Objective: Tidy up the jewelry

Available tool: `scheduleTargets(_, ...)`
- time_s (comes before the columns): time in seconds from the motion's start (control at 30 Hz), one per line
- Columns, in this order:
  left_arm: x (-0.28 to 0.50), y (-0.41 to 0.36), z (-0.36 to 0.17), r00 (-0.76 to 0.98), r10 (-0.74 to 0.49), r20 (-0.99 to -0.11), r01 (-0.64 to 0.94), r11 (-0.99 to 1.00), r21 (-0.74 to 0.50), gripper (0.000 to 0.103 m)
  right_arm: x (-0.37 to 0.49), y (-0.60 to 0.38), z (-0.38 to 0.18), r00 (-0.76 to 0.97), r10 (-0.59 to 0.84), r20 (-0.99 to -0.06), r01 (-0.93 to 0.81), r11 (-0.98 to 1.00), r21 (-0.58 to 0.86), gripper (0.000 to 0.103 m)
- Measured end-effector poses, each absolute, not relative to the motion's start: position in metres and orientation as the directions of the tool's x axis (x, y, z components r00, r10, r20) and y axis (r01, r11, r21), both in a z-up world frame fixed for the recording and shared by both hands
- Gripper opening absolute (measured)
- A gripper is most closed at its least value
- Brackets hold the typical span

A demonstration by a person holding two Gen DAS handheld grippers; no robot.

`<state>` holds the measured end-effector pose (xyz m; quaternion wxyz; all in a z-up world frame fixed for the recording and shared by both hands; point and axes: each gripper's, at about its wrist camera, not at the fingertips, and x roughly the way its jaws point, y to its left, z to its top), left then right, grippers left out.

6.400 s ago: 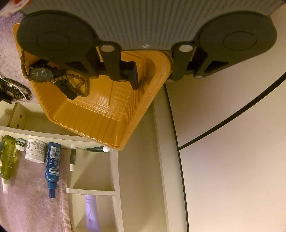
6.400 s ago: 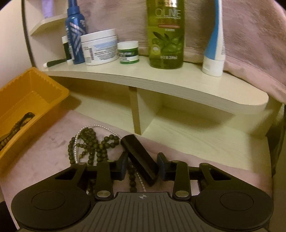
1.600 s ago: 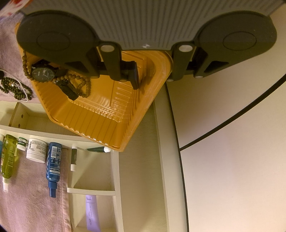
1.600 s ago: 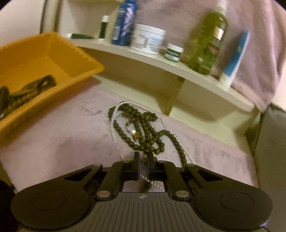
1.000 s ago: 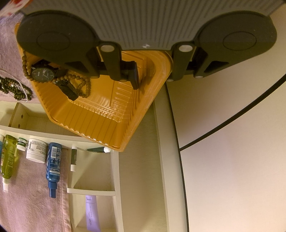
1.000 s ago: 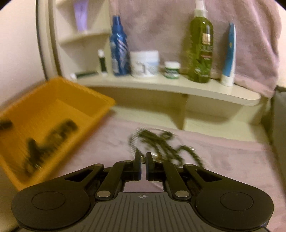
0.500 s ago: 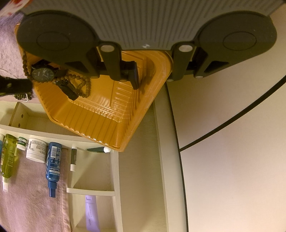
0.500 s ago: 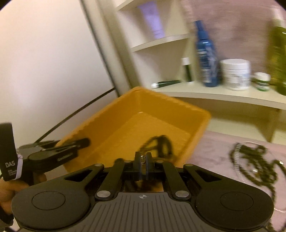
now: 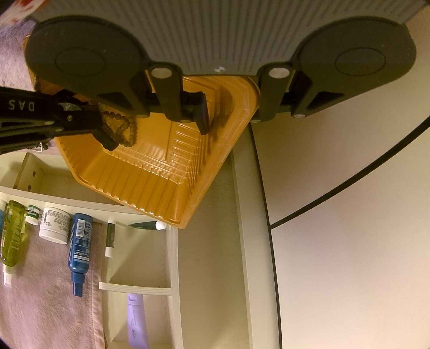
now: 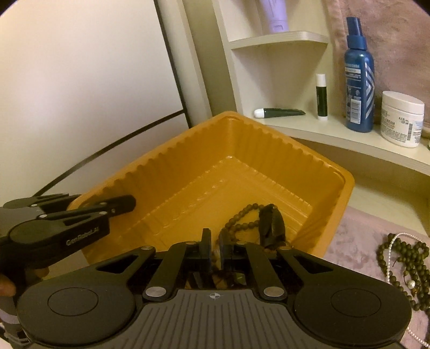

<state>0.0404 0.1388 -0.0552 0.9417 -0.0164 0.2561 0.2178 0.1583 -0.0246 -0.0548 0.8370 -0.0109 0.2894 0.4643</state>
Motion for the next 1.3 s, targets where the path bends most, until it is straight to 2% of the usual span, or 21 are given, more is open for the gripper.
scheduleTargets(0.03, 0.040, 0.139, -0.055, 0.774, 0.402, -0.489, -0.418, 0.905, 0.081, 0.017, 0.158, -0.026, -0.054, 0.404, 0.774, -0.488, -0.784, 0.568, 0.252, 0.018)
scheduleTargets(0.1, 0.040, 0.139, -0.055, 0.774, 0.402, -0.490, -0.419, 0.904, 0.081, 0.017, 0.157, -0.029, -0.051, 0.423, 0.775, -0.469, -0.776, 0.577, 0.253, 0.042)
scheduleTargets(0.17, 0.040, 0.139, -0.055, 0.774, 0.401, -0.490, -0.419, 0.905, 0.079, 0.017, 0.155, -0.035, -0.048, 0.435, 0.779, -0.451, -0.771, 0.581, 0.261, 0.048)
scheduleTargets(0.47, 0.041, 0.139, -0.055, 0.773, 0.402, -0.490, -0.419, 0.904, 0.080, 0.017, 0.142, -0.090, -0.043, 0.485, 0.760, -0.433, -0.702, 0.633, 0.327, 0.049)
scheduleTargets(0.73, 0.041, 0.139, -0.054, 0.773, 0.404, -0.490, -0.420, 0.904, 0.084, 0.017, 0.152, -0.162, -0.068, 0.576, 0.625, -0.526, -0.574, 0.768, 0.284, 0.049)
scheduleTargets(0.9, 0.041, 0.139, -0.054, 0.772, 0.405, -0.489, -0.419, 0.904, 0.087, 0.017, 0.168, -0.189, -0.084, 0.593, 0.536, -0.601, -0.564, 0.809, 0.165, 0.048)
scheduleTargets(1.13, 0.042, 0.138, -0.054, 0.771, 0.406, -0.491, -0.420, 0.903, 0.087, 0.017, 0.179, -0.187, -0.094, 0.520, 0.539, -0.663, -0.724, 0.690, -0.007, 0.033)
scheduleTargets(1.3, 0.042, 0.139, -0.054, 0.771, 0.406, -0.491, -0.421, 0.903, 0.087, 0.017, 0.189, -0.186, -0.102, 0.479, 0.532, -0.698, -0.771, 0.635, -0.046, 0.025)
